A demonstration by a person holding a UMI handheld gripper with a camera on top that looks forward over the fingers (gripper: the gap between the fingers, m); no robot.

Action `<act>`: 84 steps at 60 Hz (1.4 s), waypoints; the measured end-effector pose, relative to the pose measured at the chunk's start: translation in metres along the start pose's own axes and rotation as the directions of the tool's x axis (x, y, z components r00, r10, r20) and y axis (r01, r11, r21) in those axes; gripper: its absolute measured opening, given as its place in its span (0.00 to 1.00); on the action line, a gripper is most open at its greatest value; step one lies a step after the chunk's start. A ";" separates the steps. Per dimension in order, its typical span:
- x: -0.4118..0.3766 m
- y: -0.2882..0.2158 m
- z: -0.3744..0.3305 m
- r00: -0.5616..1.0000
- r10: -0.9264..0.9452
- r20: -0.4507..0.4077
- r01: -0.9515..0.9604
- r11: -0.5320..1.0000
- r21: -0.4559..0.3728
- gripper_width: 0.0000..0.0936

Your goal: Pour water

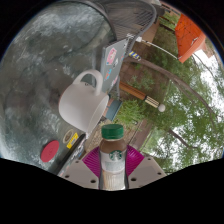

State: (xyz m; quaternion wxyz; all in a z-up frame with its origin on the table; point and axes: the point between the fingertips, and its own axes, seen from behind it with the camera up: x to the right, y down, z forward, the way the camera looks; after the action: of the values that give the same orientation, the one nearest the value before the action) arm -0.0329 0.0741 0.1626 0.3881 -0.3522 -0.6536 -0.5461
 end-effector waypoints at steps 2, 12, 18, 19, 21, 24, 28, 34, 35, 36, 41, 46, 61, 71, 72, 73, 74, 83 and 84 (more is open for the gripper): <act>-0.006 -0.011 0.000 0.994 -0.111 -0.016 0.110 0.993 -0.032 0.31; 0.008 -0.009 0.003 0.953 -0.302 -0.021 0.302 0.953 -0.007 0.31; 0.007 -0.010 0.002 0.947 -0.322 -0.016 0.322 0.947 -0.007 0.31; 0.008 -0.011 0.001 0.946 -0.324 -0.018 0.324 0.946 -0.006 0.31; 0.007 -0.010 0.003 0.946 -0.322 -0.021 0.322 0.947 -0.007 0.31; 0.010 -0.009 0.001 0.953 -0.302 -0.026 0.302 0.953 -0.011 0.31; 0.018 -0.009 0.003 0.977 -0.209 -0.048 0.210 0.978 -0.001 0.31; 0.054 0.007 -0.002 0.976 0.185 -0.118 -0.185 0.983 0.007 0.31; 0.057 0.012 0.001 0.954 0.273 -0.124 -0.274 0.962 0.013 0.31; 0.062 0.016 -0.002 0.923 0.363 -0.127 -0.363 0.932 0.024 0.31; 0.072 0.040 -0.028 0.626 0.754 -0.200 -0.758 0.648 0.073 0.31; 0.060 0.070 -0.007 0.247 0.964 -0.098 -0.960 0.257 0.109 0.31; -0.071 0.071 0.029 -0.486 0.873 0.038 -0.873 -0.487 0.007 0.31; -0.104 0.034 0.039 -0.507 0.858 0.085 -0.862 -0.507 -0.018 0.31; -0.102 0.026 0.047 -0.505 0.858 0.090 -0.862 -0.507 -0.004 0.31; -0.103 0.026 0.048 -0.485 0.870 0.089 -0.873 -0.487 0.009 0.31; -0.099 0.046 0.032 -0.475 0.875 0.093 -0.879 -0.477 0.006 0.31; -0.098 0.041 0.035 -0.476 0.877 0.070 -0.878 -0.478 0.020 0.31; -0.098 0.042 0.035 -0.477 0.876 0.068 -0.877 -0.479 0.018 0.31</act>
State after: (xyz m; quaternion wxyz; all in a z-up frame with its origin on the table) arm 0.0440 0.1116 0.0903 0.6727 -0.7336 -0.0529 0.0804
